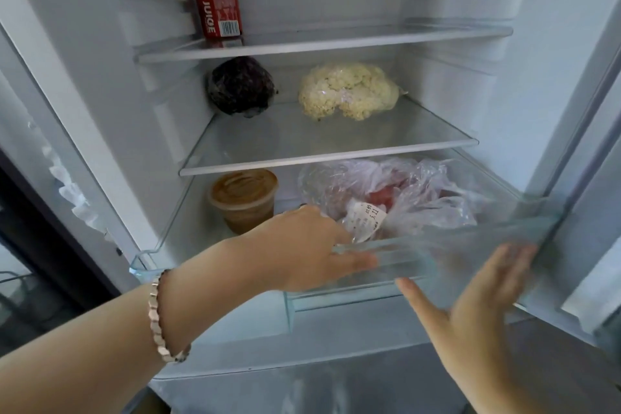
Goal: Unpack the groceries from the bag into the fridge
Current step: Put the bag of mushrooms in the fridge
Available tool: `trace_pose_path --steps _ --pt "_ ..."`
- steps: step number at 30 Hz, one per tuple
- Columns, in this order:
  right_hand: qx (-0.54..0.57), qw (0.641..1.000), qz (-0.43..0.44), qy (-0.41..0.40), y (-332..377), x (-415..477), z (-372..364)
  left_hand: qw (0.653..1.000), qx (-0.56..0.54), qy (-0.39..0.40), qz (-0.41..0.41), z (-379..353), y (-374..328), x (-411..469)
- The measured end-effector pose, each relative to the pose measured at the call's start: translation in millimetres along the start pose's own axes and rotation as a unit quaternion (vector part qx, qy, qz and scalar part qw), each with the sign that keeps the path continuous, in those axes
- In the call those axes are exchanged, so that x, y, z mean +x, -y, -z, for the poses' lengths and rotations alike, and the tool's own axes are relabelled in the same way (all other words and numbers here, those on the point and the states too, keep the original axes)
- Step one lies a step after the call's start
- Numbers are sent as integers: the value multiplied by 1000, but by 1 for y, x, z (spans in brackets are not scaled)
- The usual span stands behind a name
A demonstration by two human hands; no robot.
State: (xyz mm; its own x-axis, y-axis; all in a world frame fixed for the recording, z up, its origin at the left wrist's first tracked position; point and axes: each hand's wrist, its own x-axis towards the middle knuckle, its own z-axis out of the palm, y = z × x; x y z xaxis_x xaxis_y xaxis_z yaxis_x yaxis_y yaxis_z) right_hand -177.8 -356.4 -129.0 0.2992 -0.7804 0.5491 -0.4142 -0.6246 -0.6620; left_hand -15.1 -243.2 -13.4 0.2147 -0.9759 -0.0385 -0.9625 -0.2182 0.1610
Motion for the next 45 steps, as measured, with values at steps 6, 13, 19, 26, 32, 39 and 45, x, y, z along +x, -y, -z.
trace_pose_path --steps 6,13,19,26,32,39,45 --pt "-1 998 -33 50 1 25 -18 997 79 17 16 8 -1 20" --pt "-37 978 -94 182 28 73 -36 929 284 -232 -53 4 50 56" --pt "-151 960 -98 214 39 107 -64 824 324 -465 8 -27 78 79" --pt "-192 955 -96 204 43 121 -88 839 338 -400 148 -35 79 93" --pt "-169 950 -101 243 39 123 -74 908 257 -287 166 -26 69 87" --pt "-109 931 14 348 30 113 -38 947 206 -185 161 -18 49 45" --pt "-78 819 202 531 65 86 -34 941 113 -104 302 -26 4 -34"
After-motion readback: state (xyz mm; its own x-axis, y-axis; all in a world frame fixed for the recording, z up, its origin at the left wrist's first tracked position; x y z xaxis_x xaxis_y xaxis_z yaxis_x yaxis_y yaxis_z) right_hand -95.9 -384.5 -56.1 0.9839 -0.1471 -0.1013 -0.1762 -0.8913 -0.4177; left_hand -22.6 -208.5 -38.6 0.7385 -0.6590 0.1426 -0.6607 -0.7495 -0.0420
